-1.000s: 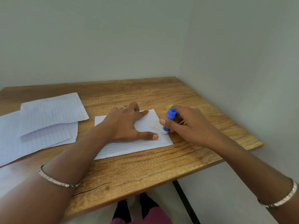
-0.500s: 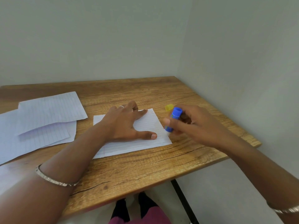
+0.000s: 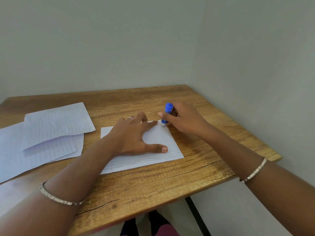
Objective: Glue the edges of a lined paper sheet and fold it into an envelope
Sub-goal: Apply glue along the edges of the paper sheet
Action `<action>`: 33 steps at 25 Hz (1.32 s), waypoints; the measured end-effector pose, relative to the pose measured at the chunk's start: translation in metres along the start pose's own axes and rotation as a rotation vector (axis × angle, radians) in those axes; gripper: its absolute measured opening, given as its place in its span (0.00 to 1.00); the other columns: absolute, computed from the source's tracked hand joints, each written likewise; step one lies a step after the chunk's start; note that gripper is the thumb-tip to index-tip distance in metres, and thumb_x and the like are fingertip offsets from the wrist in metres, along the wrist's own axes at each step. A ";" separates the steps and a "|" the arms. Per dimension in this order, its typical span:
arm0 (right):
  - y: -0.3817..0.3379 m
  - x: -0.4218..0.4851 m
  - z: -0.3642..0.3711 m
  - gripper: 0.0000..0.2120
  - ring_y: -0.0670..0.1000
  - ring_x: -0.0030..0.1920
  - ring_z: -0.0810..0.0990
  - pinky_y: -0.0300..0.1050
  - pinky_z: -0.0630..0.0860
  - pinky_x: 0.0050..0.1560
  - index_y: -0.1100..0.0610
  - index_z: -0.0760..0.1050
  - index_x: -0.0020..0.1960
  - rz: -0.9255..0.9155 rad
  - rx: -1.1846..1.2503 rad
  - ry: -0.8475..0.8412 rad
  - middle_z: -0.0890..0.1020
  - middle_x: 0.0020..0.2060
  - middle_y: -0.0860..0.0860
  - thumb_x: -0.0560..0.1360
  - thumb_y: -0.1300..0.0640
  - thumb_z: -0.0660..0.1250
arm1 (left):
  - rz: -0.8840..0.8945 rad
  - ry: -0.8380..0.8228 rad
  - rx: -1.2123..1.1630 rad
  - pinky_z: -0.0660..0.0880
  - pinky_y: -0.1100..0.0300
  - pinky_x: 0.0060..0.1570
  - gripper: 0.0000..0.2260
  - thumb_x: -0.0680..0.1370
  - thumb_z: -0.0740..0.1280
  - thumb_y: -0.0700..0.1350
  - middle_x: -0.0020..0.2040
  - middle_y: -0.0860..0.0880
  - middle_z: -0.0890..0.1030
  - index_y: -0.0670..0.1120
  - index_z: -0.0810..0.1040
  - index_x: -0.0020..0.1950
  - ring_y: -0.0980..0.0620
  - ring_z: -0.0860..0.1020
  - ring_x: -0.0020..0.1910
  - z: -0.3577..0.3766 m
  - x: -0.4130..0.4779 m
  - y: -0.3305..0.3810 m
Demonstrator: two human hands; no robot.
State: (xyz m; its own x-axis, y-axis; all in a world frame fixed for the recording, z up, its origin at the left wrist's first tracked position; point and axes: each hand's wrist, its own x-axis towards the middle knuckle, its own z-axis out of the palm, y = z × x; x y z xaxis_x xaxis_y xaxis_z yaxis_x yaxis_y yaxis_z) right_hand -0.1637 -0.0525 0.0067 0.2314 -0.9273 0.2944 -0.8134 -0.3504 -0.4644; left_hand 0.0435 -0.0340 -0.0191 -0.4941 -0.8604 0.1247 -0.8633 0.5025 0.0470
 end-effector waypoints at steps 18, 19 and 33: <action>-0.006 -0.116 -0.040 0.17 0.51 0.40 0.82 0.58 0.80 0.46 0.49 0.80 0.42 0.005 0.174 -0.066 0.85 0.39 0.50 0.75 0.36 0.69 | -0.029 0.028 -0.054 0.65 0.53 0.52 0.55 0.58 0.44 0.87 0.62 0.55 0.69 0.60 0.60 0.79 0.53 0.72 0.53 0.003 -0.001 -0.001; -0.006 -0.119 -0.042 0.18 0.52 0.39 0.82 0.58 0.80 0.45 0.50 0.81 0.42 0.012 0.210 -0.069 0.85 0.38 0.51 0.74 0.35 0.70 | -0.028 0.032 -0.052 0.66 0.53 0.53 0.55 0.58 0.44 0.87 0.62 0.55 0.69 0.59 0.60 0.79 0.52 0.73 0.55 0.003 -0.001 0.000; 0.034 -0.061 -0.024 0.10 0.49 0.54 0.87 0.56 0.77 0.67 0.52 0.74 0.61 0.290 0.817 0.187 0.89 0.50 0.48 0.81 0.54 0.69 | -0.006 0.008 -0.086 0.66 0.49 0.64 0.52 0.58 0.44 0.87 0.63 0.56 0.68 0.62 0.62 0.77 0.52 0.74 0.60 0.001 -0.004 -0.002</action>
State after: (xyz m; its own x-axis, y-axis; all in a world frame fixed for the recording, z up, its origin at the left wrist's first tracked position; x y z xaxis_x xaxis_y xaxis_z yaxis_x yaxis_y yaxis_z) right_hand -0.2183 -0.0047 -0.0068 -0.0738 -0.9825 0.1708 -0.1742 -0.1559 -0.9723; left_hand 0.0469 -0.0317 -0.0211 -0.4878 -0.8628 0.1325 -0.8539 0.5032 0.1328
